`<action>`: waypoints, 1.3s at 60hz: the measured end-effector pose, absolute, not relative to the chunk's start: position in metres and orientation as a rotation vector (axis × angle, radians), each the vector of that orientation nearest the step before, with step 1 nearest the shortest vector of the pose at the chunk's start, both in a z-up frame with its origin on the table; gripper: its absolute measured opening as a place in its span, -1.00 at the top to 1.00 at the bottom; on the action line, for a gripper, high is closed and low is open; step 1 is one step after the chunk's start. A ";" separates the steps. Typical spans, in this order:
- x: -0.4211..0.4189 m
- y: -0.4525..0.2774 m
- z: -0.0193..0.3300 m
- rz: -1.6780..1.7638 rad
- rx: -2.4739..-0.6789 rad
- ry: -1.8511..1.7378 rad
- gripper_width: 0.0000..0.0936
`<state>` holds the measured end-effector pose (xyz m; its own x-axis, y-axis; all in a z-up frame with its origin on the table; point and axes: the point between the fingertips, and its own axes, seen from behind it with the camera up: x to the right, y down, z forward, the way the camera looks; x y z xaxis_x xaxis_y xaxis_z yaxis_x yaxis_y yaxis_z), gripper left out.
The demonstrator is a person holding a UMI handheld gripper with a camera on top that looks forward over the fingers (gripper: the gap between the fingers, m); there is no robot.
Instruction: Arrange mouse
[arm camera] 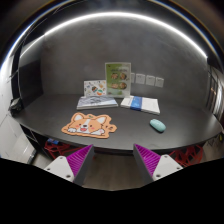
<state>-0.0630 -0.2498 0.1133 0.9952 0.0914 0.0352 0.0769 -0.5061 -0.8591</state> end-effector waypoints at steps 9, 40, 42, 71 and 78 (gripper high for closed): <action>-0.031 -0.231 0.099 -0.062 -2.120 -0.091 -0.78; 0.180 -0.072 0.033 -0.154 -2.196 0.048 -0.79; 0.192 -0.063 0.027 -0.159 -2.209 0.048 -0.80; 0.222 0.019 -0.019 0.038 -2.348 0.002 -0.79; 0.230 0.033 -0.020 0.029 -2.349 0.046 -0.78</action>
